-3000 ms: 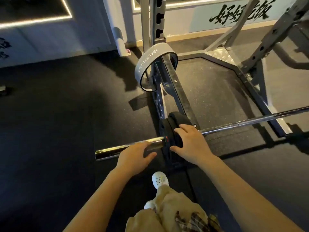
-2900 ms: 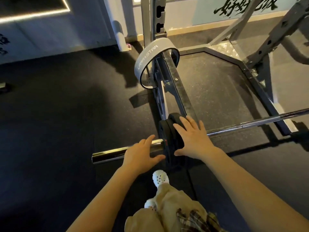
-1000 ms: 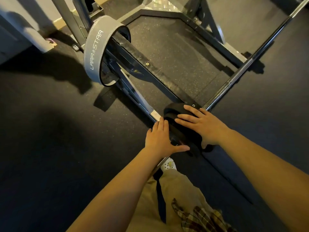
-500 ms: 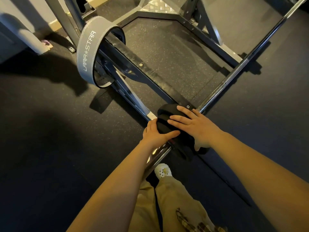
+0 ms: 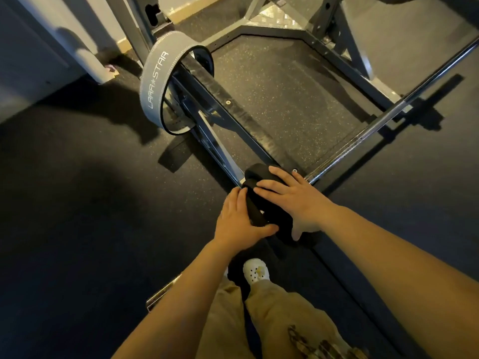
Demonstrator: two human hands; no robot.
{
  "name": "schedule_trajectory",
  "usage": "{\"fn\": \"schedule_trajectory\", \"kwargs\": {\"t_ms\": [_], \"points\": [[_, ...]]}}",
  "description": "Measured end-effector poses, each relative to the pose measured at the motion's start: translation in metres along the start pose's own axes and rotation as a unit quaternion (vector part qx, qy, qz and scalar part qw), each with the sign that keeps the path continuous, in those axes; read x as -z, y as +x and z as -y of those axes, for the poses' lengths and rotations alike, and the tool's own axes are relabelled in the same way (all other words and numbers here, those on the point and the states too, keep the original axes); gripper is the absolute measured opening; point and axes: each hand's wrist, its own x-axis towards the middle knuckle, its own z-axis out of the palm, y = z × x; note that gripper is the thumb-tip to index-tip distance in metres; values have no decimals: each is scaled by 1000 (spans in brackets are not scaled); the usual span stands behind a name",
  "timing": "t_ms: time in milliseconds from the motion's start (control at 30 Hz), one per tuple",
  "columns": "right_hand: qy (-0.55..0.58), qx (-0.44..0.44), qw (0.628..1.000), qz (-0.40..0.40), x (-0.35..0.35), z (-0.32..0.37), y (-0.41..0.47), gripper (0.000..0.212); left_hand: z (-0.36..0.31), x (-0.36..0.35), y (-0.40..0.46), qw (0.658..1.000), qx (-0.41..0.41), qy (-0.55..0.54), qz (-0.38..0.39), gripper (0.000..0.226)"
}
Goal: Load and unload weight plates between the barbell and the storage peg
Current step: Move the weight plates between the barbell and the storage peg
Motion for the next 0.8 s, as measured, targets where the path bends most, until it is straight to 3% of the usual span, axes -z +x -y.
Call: {"fn": "schedule_trajectory", "kwargs": {"t_ms": [167,367,633,800], "points": [[11,5,1000,-27,-4,0,-3,131,-26,-53,-48,978,-13,160,-136,109],[19,14,999,-41,-8,0,-4,129,-12,-70,-52,962,-12,204,-183,111],[14,20,999,-37,-10,-5,1,131,-14,-40,-34,986,10,115,-118,108],[13,28,999,-45,-16,-8,-2,131,6,6,4,997,69,13,-13,100]]}}
